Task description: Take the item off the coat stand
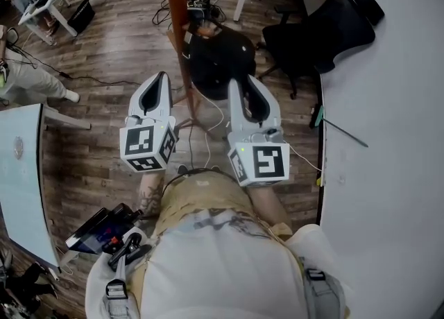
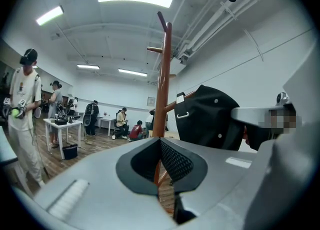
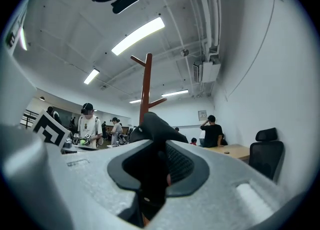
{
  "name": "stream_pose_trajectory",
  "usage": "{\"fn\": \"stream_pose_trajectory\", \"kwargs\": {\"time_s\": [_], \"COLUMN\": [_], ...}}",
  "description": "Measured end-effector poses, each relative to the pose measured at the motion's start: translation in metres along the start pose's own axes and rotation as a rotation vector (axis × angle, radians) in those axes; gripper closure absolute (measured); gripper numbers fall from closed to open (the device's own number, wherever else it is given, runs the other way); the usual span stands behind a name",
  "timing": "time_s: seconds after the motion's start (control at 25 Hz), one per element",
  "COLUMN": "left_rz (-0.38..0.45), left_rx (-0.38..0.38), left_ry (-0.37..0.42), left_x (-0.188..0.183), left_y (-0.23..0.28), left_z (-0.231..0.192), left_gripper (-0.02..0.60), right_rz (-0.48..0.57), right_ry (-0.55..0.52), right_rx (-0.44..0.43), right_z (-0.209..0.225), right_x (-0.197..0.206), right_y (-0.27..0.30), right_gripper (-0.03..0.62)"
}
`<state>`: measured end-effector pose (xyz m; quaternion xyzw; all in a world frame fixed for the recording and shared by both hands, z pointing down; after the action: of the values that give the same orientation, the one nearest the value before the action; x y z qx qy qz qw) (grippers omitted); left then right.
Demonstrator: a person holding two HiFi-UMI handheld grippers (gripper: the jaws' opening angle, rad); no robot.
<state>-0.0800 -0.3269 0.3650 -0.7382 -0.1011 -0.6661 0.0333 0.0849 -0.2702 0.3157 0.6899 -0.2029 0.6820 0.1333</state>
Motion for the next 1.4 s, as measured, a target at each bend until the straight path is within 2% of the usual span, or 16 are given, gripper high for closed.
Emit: {"fn": "stream_pose_trajectory", "kwargs": {"time_s": [0.2,0.56,0.76,1.12,1.4], "left_rz": [-0.001,0.003,-0.001,0.000,0.000], "left_rx": [0.024,0.037,0.053,0.079,0.100], "left_ry": [-0.029,-0.026,-0.021,0.029,0.042], "left_x": [-0.004,-0.005,-0.005,0.004,0.006], "left_y": [-0.003,-0.004,-0.003,-0.001,-0.003], "left_z": [0.003,0.008,0.014,0.037,0.044], "left_gripper": [0.580,0.580,0.580,0.580,0.580], "right_rz": [0.042,0.134,0.097,-0.021,-0.044], "right_ry": [-0.001,0.004,0.026,0.084,0.093], "right_rx": [0.046,0.155,0.208,0.187,0.177], "right_z": [0.006,0.032,0.047,0.042,0.036], "right_x": [-0.014,-0.044,-0.030,0.027,0.040], "right_y": [-0.012,-0.037,-0.036,-0.012,-0.006], "right_gripper": [0.520,0.520,0.519,0.519,0.520]}}
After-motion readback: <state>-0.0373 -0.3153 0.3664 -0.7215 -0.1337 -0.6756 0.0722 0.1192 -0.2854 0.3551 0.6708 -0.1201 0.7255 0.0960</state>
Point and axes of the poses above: the fingertips, and each gripper's own axes: y forward along the fingers, z to its right, x out of its underside, the point moved 3 cm from there along -y, backward along the fingers, and after that the axes turned 14 degrees about -x, right-handed, at the moved point
